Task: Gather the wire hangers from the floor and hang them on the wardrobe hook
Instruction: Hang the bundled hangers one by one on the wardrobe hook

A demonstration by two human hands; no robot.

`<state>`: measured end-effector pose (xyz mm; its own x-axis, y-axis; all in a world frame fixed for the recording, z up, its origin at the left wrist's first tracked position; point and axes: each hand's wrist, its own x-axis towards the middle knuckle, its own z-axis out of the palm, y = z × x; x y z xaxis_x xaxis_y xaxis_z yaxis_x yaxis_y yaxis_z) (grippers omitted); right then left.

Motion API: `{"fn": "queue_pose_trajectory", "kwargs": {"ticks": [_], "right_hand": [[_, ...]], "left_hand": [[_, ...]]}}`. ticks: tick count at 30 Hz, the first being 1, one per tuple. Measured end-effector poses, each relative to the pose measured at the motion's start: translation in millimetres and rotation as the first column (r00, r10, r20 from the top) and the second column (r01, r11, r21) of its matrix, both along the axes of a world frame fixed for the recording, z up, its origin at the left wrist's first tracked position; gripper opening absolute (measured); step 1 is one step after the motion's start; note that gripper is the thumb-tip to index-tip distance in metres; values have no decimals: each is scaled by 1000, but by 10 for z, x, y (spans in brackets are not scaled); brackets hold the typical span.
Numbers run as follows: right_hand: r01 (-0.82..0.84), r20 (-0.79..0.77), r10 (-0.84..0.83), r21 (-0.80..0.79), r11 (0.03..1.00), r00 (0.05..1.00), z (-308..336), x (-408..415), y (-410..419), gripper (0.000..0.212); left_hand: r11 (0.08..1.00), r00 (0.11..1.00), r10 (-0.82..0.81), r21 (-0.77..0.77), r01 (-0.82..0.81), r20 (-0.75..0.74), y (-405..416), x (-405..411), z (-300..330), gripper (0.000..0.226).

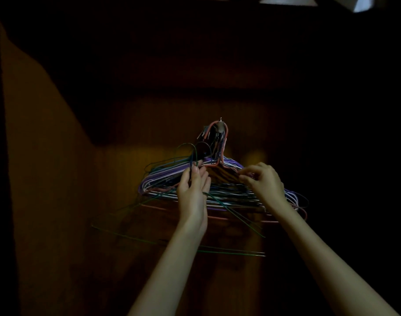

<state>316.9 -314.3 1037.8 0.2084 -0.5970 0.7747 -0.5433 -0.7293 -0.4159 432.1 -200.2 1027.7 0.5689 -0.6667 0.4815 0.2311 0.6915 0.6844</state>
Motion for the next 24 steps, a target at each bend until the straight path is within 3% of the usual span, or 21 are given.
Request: {"fn": "queue_pose_trajectory", "kwargs": {"ticks": [5,8,12,18,24], "right_hand": [[-68,44,69,-39,997,997,-30,-41,162,19],[-235,98,236,-21,972,967,-125,-22,380,10],[-387,37,385,81,919,922,-284,38,609,15],[-413,92,403,203,888,911,-353,73,698,11],[-385,139,363,213,898,922,-338,31,744,9]], "left_hand": [[1000,1000,9,19,-10,14,37,-42,-16,32],[999,1000,6,36,-6,26,87,-89,-33,31],[998,999,9,65,-12,45,140,-147,-60,22],[994,997,-46,103,40,54,158,-166,-88,35],[981,973,-100,184,62,208,196,-90,-183,45]]}}
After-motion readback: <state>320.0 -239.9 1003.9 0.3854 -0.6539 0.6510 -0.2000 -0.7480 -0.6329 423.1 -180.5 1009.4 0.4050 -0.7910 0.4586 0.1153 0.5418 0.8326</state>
